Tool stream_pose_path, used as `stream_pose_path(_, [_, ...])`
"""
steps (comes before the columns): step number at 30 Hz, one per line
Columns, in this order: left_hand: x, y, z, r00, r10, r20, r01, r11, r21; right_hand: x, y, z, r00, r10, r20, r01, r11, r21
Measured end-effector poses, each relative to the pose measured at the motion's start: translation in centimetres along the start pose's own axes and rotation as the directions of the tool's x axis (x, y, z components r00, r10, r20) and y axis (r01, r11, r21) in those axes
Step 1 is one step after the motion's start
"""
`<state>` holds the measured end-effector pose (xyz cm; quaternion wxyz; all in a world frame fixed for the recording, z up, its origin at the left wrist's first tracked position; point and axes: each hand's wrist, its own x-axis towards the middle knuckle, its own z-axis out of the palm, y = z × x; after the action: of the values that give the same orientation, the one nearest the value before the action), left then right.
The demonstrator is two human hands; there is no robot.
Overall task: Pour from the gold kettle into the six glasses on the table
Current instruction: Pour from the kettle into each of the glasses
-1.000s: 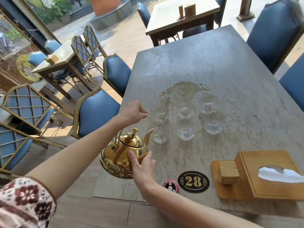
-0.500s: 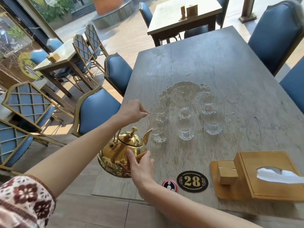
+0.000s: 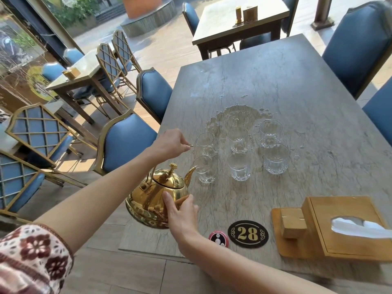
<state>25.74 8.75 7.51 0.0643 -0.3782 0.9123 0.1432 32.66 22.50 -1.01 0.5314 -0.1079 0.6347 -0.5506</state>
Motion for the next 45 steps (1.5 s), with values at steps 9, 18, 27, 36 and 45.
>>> stream_pose_path(9, [0.3,-0.3,-0.2,1.0,-0.02,-0.011,0.02,0.999,0.026,0.1,-0.1,0.1,1.0,-0.01,-0.008,0.01,1.0,-0.005])
stream_pose_path(18, [0.0,-0.5,0.1,0.999,-0.044,-0.006,0.044,0.999,0.017,0.2,0.4,0.4,1.0,-0.01,-0.015,0.01,1.0,-0.013])
stream_pose_path(27, [-0.7,-0.6,0.7,0.998,-0.063,-0.002,0.063,0.998,0.02,0.3,1.1,0.5,1.0,-0.002,-0.019,0.001,0.999,-0.033])
stream_pose_path(36, [-1.4,-1.1,-0.2,0.998,-0.033,-0.06,0.031,0.999,-0.042,0.3,0.9,0.1,0.997,-0.062,-0.035,0.06,0.996,-0.06])
stream_pose_path(45, [-3.2,-1.7,-2.8,0.959,0.036,-0.282,-0.069,0.992,-0.106,0.1,-0.3,0.0,0.964,-0.245,-0.105,0.23,0.964,-0.134])
